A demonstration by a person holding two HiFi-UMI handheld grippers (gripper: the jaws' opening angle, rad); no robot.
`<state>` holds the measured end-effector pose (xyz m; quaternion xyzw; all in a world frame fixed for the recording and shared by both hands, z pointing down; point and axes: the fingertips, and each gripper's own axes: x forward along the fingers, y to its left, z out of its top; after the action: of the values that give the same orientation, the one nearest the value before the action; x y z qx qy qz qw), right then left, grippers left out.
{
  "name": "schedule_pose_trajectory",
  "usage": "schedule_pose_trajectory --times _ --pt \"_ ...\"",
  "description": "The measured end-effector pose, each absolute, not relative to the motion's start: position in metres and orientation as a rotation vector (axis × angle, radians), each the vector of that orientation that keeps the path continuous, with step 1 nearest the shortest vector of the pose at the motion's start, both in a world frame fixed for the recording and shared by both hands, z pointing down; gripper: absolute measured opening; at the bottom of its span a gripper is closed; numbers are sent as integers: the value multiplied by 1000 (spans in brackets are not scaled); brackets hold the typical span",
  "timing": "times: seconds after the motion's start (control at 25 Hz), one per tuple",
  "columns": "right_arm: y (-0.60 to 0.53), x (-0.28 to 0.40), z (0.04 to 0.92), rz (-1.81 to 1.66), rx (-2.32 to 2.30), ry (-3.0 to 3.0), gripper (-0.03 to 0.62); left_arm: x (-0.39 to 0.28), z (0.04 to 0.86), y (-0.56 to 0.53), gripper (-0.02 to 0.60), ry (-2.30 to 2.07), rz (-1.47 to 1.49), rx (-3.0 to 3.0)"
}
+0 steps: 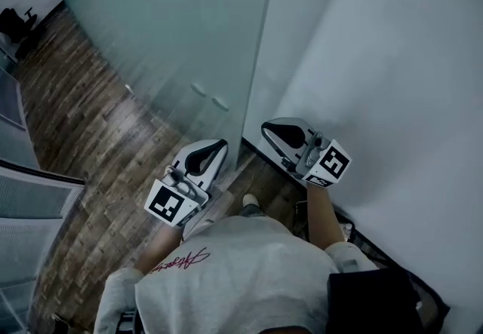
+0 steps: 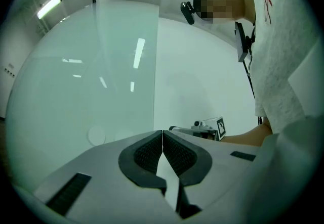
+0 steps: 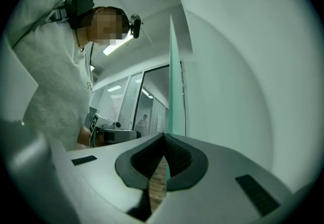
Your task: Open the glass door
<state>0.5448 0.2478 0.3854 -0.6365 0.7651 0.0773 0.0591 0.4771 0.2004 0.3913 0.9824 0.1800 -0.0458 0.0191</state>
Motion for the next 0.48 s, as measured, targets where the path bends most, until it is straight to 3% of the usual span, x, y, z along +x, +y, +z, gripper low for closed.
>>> schedule_pose_trajectory --times 0.48 --pt "265 476 384 233 -2200 2111 17 437 386 201 17 734 -167 2992"
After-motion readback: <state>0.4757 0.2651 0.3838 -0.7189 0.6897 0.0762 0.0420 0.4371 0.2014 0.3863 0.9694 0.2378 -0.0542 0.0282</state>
